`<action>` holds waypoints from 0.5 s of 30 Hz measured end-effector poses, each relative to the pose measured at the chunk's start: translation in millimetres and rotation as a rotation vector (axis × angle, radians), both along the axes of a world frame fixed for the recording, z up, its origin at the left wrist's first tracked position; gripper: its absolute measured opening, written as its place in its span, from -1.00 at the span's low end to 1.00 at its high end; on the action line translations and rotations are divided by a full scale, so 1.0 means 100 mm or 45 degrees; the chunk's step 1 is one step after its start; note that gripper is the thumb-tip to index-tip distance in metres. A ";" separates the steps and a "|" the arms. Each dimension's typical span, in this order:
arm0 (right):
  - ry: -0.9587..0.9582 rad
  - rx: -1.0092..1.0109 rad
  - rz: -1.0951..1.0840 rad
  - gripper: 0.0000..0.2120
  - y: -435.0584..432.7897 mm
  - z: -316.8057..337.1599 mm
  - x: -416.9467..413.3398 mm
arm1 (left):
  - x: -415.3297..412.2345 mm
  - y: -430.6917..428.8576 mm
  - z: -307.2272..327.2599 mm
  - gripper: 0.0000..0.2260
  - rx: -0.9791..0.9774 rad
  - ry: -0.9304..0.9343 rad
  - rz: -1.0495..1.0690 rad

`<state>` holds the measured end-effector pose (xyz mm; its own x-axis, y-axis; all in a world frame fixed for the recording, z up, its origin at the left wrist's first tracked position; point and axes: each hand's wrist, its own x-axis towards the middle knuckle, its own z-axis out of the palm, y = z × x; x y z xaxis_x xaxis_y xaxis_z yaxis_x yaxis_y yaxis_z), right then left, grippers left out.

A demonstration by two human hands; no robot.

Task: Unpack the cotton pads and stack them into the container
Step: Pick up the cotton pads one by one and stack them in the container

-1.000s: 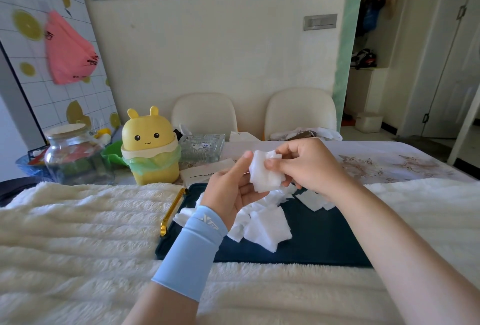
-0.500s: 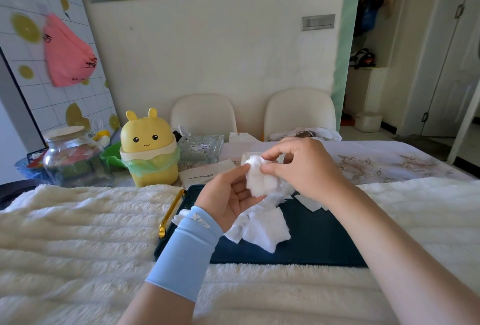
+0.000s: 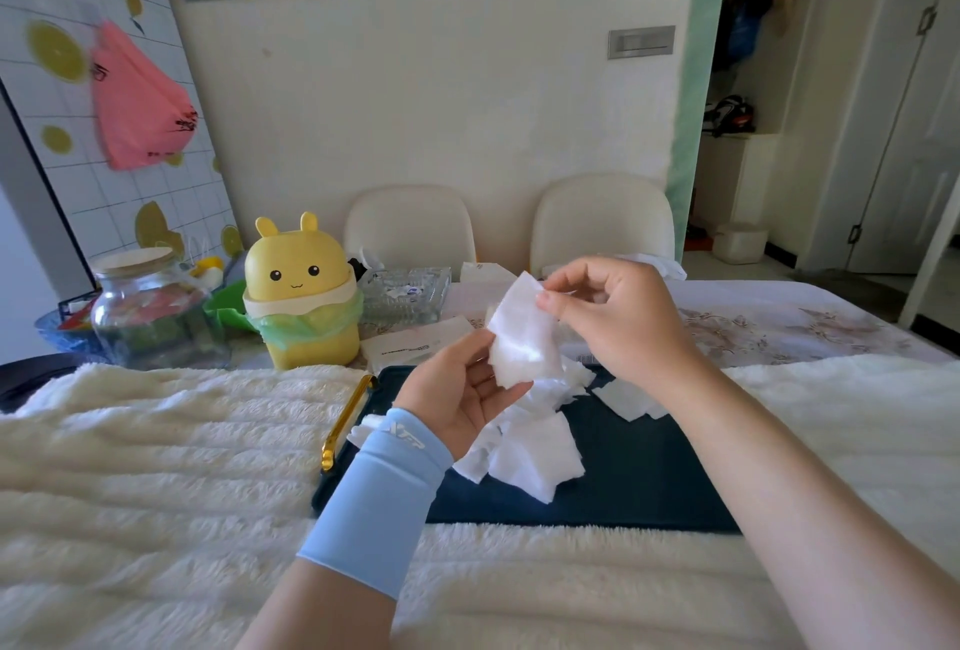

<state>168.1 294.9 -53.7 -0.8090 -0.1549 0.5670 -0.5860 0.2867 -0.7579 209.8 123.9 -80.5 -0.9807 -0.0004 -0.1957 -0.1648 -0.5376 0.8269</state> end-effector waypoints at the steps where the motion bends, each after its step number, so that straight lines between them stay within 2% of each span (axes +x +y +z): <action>1: 0.014 0.025 -0.043 -0.92 0.00 0.00 -0.01 | -0.01 0.00 -0.01 -0.83 -0.045 0.008 0.020; 4: 0.114 0.219 -0.120 -0.87 0.01 -0.02 -0.02 | -0.02 0.00 0.00 -0.82 -0.131 0.054 0.010; 7: 0.081 0.277 -0.088 -0.85 -0.01 -0.04 0.03 | 0.00 0.02 0.01 -0.82 -0.166 0.081 -0.040; 9: 0.220 0.424 -0.188 -0.79 -0.02 -0.04 0.04 | 0.00 0.02 0.00 -0.81 -0.170 0.071 -0.062; 11: 0.316 0.490 -0.183 -0.87 -0.03 -0.02 0.06 | 0.00 0.01 0.00 -0.80 -0.167 0.062 -0.058; 13: 0.266 0.529 -0.097 -0.98 -0.05 0.01 0.11 | 0.00 0.01 0.00 -0.80 -0.177 0.077 -0.029; 15: 0.188 0.613 -0.096 -0.84 -0.07 0.02 0.16 | 0.00 0.01 -0.01 -0.79 -0.197 0.101 0.006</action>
